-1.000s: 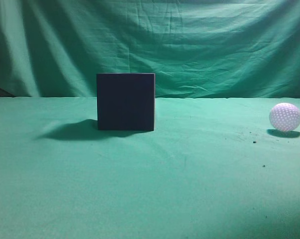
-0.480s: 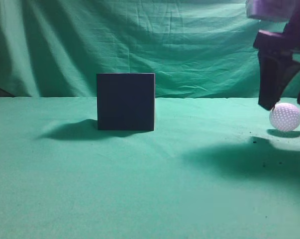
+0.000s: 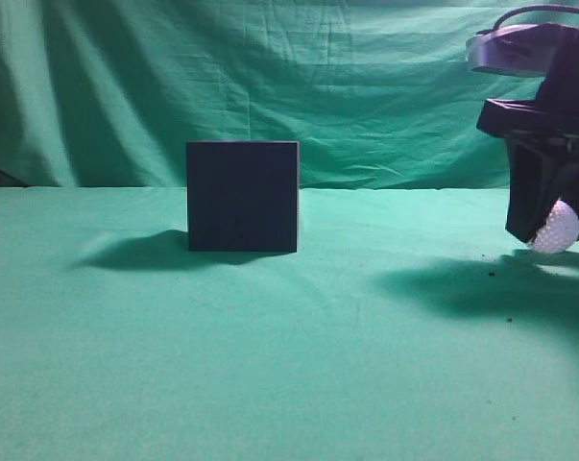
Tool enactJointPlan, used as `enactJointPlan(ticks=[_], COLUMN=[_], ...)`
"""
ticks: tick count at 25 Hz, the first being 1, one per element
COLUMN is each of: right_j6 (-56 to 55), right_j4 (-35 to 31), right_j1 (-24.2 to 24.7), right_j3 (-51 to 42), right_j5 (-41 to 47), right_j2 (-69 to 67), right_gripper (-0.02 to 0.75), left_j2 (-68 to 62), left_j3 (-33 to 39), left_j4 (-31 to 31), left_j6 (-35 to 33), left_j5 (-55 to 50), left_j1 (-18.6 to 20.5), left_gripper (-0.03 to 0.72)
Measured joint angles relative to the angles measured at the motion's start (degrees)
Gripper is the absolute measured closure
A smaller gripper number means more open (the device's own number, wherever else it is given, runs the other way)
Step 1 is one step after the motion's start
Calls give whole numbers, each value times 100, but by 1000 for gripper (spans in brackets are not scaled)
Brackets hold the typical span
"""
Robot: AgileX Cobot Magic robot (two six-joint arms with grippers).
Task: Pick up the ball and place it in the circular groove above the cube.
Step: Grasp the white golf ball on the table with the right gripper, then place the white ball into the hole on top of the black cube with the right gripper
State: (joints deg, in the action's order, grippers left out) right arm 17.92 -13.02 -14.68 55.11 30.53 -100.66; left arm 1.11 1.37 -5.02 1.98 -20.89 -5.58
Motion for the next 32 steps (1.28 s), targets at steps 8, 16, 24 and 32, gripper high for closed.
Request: enactJointPlan(ticks=[8, 16, 24, 32], right_j6=[-45, 37, 60, 60], right_j4=[-136, -470, -516, -126], right_j1=[0, -920, -2254, -2284], right_j3=[659, 2621, 3790, 4260], right_j5=[758, 1654, 1826, 1925], right_j2=[12, 163, -716, -1513], right_gripper=[427, 427, 427, 427], left_j2=[0, 0, 0, 0], left_j3=[0, 0, 0, 0], left_j4=[0, 0, 0, 0], left_j6=[0, 0, 0, 0], left_j5=[0, 0, 0, 0], left_j1=[0, 0, 0, 0], left_gripper=[688, 688, 688, 688])
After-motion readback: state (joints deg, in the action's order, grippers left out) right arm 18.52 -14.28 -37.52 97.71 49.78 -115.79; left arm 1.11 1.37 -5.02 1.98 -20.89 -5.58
